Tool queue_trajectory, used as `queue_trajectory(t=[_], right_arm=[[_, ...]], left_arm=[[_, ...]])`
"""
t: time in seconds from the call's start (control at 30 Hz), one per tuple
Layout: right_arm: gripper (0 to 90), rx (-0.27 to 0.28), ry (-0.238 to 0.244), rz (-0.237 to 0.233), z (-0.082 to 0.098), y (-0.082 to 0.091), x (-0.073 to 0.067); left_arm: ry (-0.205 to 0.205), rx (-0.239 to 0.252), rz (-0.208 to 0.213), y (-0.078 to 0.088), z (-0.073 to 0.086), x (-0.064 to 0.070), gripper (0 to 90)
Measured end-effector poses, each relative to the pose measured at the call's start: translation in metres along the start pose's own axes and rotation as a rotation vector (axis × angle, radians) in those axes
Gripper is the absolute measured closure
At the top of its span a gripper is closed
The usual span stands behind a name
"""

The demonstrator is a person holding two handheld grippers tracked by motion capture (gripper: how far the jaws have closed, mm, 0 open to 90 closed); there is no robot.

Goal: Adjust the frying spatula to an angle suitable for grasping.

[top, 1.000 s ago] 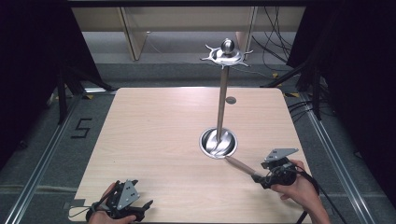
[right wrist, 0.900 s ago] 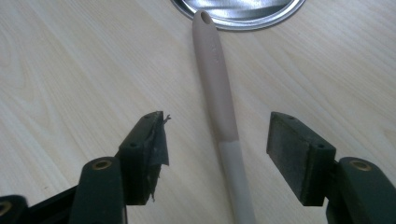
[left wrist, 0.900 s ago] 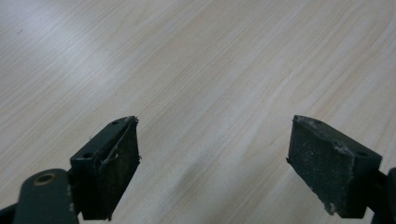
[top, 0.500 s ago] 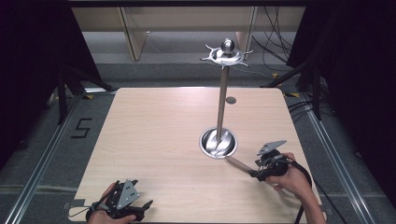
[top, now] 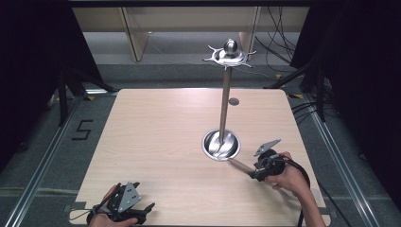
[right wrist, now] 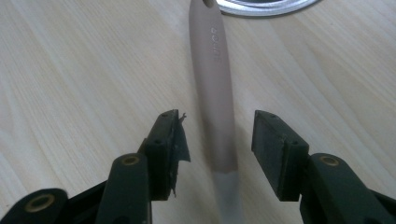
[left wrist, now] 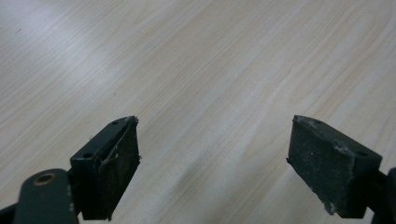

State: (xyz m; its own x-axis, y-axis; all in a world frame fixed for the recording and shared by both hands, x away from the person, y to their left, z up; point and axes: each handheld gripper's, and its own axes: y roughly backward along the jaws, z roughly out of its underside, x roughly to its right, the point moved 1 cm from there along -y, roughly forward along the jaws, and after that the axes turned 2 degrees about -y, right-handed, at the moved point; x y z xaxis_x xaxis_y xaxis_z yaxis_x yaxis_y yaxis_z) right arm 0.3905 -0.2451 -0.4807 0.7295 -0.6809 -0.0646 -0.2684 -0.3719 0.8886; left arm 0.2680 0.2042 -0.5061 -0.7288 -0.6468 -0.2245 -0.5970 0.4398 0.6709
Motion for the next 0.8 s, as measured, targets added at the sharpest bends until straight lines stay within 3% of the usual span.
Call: queue_trajectory(t=[0.1, 0.13, 0.2, 0.23, 0.3, 0.37, 0.43, 0.47, 0.57, 0.8], right_arm=[[53.8, -0.019, 0.010, 0.013, -0.004, -0.004, -0.001], [54.3, -0.025, 0.004, -0.009, -0.004, -0.005, -0.003], [54.7, -0.030, -0.007, -0.009, -0.006, -0.009, -0.005], [55.7, -0.037, 0.025, 0.008, -0.008, -0.011, -0.003], [56.3, -0.041, 0.042, 0.001, -0.010, -0.014, -0.002], [56.8, -0.041, 0.033, 0.007, -0.011, -0.014, -0.003], [58.2, -0.062, 0.057, 0.024, -0.013, -0.015, -0.003], [58.7, -0.072, 0.041, 0.023, -0.014, -0.015, -0.005], [59.9, -0.081, 0.076, 0.021, -0.018, -0.018, -0.003], [65.6, -0.121, 0.078, 0.019, -0.024, -0.022, -0.004]], left_arm=[[-0.016, -0.010, -0.003, 0.000, 0.000, -0.001, 15.9], [-0.007, -0.004, -0.004, 0.000, 0.000, -0.001, 15.9], [-0.010, -0.007, -0.003, 0.000, 0.000, -0.001, 15.9], [0.002, 0.001, 0.004, 0.000, 0.000, 0.000, 15.9], [-0.002, 0.000, 0.001, 0.000, 0.000, 0.000, 15.9], [0.000, 0.002, 0.000, 0.000, 0.000, 0.000, 15.9], [-0.002, 0.002, 0.000, 0.000, 0.000, 0.000, 15.9], [-0.002, 0.003, 0.000, 0.000, 0.000, 0.000, 15.9], [-0.001, 0.004, -0.001, 0.000, 0.000, 0.000, 15.9], [-0.017, 0.000, -0.003, 0.000, 0.000, -0.001, 15.9]])
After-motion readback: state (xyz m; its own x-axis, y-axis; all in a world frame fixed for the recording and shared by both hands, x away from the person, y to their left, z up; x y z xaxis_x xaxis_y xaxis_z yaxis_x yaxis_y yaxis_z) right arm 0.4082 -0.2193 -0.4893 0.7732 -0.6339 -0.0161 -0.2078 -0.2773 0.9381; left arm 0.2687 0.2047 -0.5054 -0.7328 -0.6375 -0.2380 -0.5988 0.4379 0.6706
